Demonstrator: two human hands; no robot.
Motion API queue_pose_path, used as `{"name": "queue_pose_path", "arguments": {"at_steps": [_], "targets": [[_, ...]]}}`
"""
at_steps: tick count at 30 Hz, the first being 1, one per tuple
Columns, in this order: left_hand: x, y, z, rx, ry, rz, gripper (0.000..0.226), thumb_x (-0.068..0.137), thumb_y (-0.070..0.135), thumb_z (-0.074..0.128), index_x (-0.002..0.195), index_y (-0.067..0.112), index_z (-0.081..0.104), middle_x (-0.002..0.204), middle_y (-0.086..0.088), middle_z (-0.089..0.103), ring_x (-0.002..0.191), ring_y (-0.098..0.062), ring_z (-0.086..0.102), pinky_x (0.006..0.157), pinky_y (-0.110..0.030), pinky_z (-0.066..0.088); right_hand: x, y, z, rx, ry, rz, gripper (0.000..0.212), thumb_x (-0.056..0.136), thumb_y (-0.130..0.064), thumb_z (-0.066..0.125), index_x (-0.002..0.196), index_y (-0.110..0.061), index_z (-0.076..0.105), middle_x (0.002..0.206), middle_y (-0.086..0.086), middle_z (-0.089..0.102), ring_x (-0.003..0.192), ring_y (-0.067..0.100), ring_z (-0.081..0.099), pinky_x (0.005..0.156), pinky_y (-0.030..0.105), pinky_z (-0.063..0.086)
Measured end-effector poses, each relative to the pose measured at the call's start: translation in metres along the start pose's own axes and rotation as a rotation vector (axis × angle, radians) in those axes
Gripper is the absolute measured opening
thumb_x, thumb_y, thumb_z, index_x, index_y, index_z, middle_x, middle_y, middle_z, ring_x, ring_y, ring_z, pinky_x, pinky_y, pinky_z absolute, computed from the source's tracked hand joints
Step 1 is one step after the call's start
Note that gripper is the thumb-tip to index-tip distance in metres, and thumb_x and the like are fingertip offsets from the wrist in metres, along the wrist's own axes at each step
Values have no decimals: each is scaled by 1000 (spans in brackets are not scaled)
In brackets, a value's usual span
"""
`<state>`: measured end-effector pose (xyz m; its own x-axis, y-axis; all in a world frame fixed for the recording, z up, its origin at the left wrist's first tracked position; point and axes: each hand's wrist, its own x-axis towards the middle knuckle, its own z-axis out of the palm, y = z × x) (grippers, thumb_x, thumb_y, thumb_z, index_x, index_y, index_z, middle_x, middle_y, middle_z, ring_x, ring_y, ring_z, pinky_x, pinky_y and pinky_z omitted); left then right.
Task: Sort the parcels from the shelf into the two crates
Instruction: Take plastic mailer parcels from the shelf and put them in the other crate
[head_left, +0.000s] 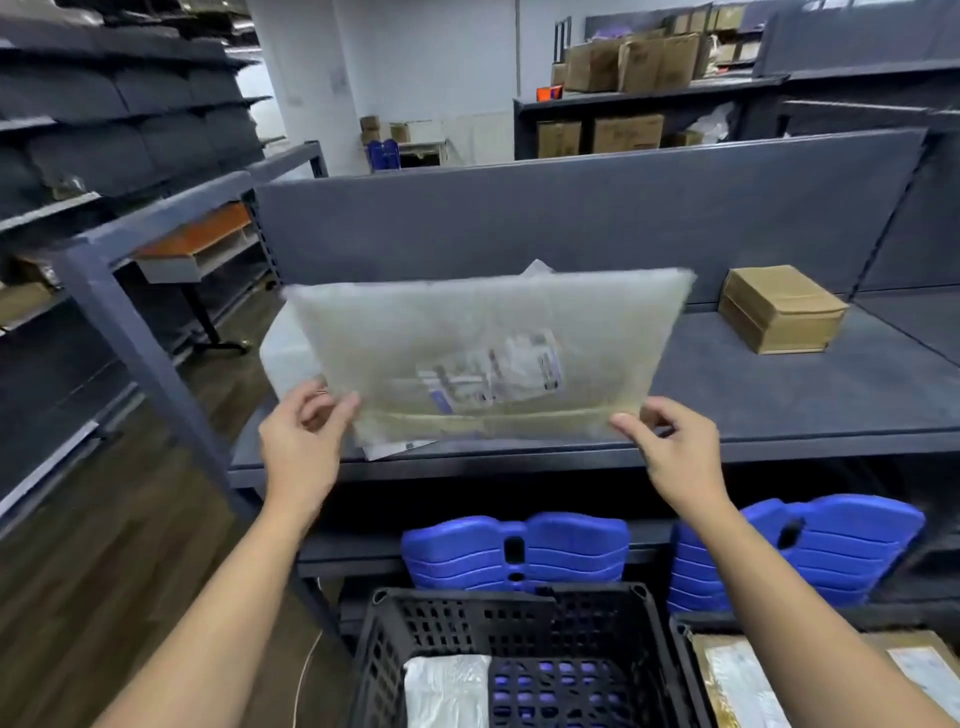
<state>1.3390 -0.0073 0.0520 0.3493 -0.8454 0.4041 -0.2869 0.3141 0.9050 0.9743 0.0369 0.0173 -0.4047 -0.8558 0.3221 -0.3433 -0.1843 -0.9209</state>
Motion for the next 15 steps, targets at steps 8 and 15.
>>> {"name": "queue_pose_path", "arguments": {"at_steps": [8, 15], "targets": [[3, 6, 20, -846, -202, -489, 40, 102, 12, 60, 141, 2, 59, 141, -14, 64, 122, -24, 66, 96, -38, 59, -19, 1, 7, 327, -79, 433, 27, 98, -22, 71, 74, -16, 60, 56, -14, 50, 52, 2, 41, 45, 16, 38], [-60, 18, 80, -740, -411, -653, 48, 94, 11, 68, 140, 11, 55, 135, -8, 70, 125, -25, 66, 100, -53, 56, -64, 2, 39, 450, -259, 591, 11, 99, -17, 68, 92, -9, 64, 80, 7, 70, 63, 7, 64, 52, 22, 54]]}}
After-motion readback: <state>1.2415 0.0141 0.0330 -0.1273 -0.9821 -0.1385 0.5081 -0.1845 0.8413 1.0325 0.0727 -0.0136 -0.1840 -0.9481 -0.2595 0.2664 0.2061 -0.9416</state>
